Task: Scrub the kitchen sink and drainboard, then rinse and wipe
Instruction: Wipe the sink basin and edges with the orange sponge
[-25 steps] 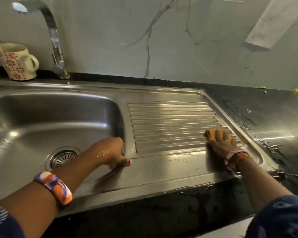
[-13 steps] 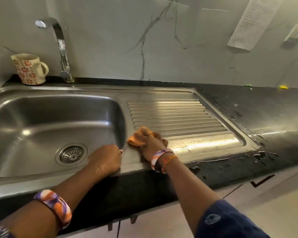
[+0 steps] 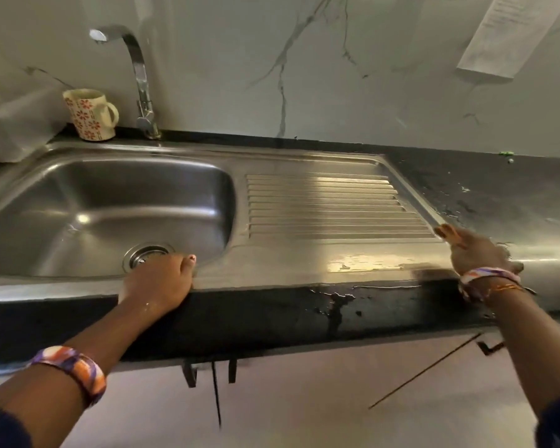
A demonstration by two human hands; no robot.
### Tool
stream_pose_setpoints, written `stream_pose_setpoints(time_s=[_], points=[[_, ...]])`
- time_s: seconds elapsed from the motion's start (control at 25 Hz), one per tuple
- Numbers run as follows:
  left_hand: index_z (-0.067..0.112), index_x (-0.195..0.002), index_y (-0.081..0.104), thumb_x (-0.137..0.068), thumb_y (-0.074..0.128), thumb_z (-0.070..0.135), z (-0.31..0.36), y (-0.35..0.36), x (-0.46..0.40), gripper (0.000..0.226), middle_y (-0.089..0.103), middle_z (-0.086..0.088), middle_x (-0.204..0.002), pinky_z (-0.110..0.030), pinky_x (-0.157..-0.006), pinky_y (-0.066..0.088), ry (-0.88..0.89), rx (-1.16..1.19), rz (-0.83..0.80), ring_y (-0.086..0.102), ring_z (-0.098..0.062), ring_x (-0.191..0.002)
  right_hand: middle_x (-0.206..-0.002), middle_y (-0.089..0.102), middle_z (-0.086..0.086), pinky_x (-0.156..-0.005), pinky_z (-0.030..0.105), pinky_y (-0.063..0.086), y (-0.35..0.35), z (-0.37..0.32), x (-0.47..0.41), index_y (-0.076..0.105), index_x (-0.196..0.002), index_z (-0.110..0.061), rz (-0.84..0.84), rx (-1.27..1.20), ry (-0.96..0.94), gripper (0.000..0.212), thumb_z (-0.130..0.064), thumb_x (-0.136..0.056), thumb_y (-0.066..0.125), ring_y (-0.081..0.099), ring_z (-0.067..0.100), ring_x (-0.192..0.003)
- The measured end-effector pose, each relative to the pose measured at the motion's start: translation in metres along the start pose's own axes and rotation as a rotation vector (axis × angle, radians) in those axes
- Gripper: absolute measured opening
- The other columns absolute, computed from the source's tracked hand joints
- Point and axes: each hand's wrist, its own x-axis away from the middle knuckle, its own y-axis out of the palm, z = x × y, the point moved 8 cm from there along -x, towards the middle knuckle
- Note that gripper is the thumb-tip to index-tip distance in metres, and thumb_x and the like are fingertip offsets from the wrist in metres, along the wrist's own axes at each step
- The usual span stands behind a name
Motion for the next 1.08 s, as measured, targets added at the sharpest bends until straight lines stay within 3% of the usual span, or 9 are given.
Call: stream_pose_setpoints(time_s=[0.08, 0.12, 0.24, 0.48, 0.68, 0.8, 0.88, 1.0, 1.08], points=[[0.012, -0.103, 0.065, -0.099, 0.030, 0.039, 0.001, 0.000, -0.001, 0.044, 0.065, -0.017, -0.107, -0.038, -0.083, 0.046, 0.001, 0.006, 0.015, 0.060, -0.035, -0.100, -0.133, 0.050, 0.005, -0.107, 0.058, 0.025, 0.028, 0.052, -0.026, 0.050, -0.128, -0.034, -0.176, 0.160, -0.012, 0.065, -0.074, -0.079, 0.037, 0.042, 0.038, -0.121], [0.012, -0.103, 0.066, -0.099, 0.031, 0.039, 0.001, -0.001, -0.002, 0.044, 0.065, -0.018, -0.106, -0.039, -0.082, 0.046, -0.006, 0.007, 0.024, 0.060, -0.035, -0.099, -0.144, 0.036, -0.002, -0.108, 0.062, 0.020, 0.037, 0.060, -0.027, 0.041, -0.134, -0.039, -0.222, 0.194, -0.041, 0.075, -0.081, -0.074, 0.027, 0.034, 0.038, -0.129], [0.011, -0.101, 0.068, -0.098, 0.033, 0.039, 0.001, -0.001, -0.002, 0.044, 0.066, -0.018, -0.104, -0.039, -0.081, 0.046, -0.013, 0.011, 0.041, 0.060, -0.037, -0.097, -0.158, 0.004, -0.007, -0.114, 0.057, 0.010, 0.042, 0.047, -0.004, 0.019, -0.146, -0.035, -0.234, 0.138, -0.060, 0.056, -0.055, -0.095, 0.028, 0.009, 0.037, -0.141], [0.012, -0.096, 0.067, -0.099, 0.033, 0.036, 0.001, -0.001, -0.001, 0.042, 0.066, -0.017, -0.100, -0.036, -0.075, 0.044, -0.002, 0.021, 0.039, 0.060, -0.034, -0.092, -0.158, 0.000, -0.004, -0.110, 0.050, 0.014, 0.059, -0.019, 0.080, 0.006, -0.148, -0.035, -0.202, 0.102, -0.147, 0.056, -0.046, -0.098, 0.029, 0.004, 0.035, -0.139], [0.008, -0.099, 0.063, -0.100, 0.033, 0.029, 0.004, -0.008, 0.008, 0.037, 0.064, -0.016, -0.097, -0.037, -0.075, 0.044, -0.061, 0.053, 0.076, 0.059, -0.032, -0.090, -0.158, -0.006, 0.001, -0.110, 0.053, 0.010, 0.089, -0.128, 0.170, 0.004, -0.150, -0.028, -0.244, 0.086, -0.366, 0.059, -0.042, -0.099, 0.029, -0.008, 0.034, -0.142], [0.007, -0.099, 0.064, -0.093, 0.044, 0.019, -0.003, -0.009, 0.012, 0.024, 0.064, -0.016, -0.097, -0.037, -0.072, 0.048, -0.132, 0.024, 0.101, 0.061, -0.034, -0.089, -0.158, 0.005, 0.003, -0.105, 0.053, 0.015, 0.114, -0.200, 0.209, 0.018, -0.147, -0.025, -0.312, 0.113, -0.543, 0.054, -0.031, -0.096, 0.035, -0.003, 0.036, -0.141], [0.009, -0.098, 0.066, -0.086, 0.050, 0.014, -0.007, -0.012, 0.013, 0.021, 0.065, -0.015, -0.096, -0.036, -0.071, 0.049, -0.177, 0.006, 0.108, 0.062, -0.033, -0.089, -0.150, 0.027, 0.004, -0.097, 0.047, 0.023, 0.123, -0.244, 0.218, 0.040, -0.136, -0.025, -0.355, 0.066, -0.633, 0.045, -0.019, -0.091, 0.042, 0.014, 0.036, -0.136], [0.009, -0.101, 0.066, -0.087, 0.049, 0.013, -0.009, -0.016, 0.015, 0.023, 0.066, -0.015, -0.101, -0.036, -0.076, 0.050, -0.212, 0.024, 0.108, 0.063, -0.033, -0.094, -0.122, 0.062, 0.001, -0.093, 0.035, 0.037, 0.131, -0.288, 0.212, 0.061, -0.118, -0.030, -0.452, -0.280, -0.727, 0.034, -0.016, -0.091, 0.046, 0.046, 0.027, -0.121], [0.010, -0.099, 0.067, -0.088, 0.046, 0.011, -0.011, -0.017, 0.016, 0.023, 0.066, -0.015, -0.101, -0.037, -0.077, 0.051, -0.222, 0.034, 0.119, 0.063, -0.033, -0.094, -0.115, 0.068, -0.005, -0.096, 0.039, 0.044, 0.111, -0.281, 0.186, 0.060, -0.119, -0.037, -0.306, -0.400, -0.762, 0.034, -0.021, -0.090, 0.052, 0.058, 0.021, -0.113]])
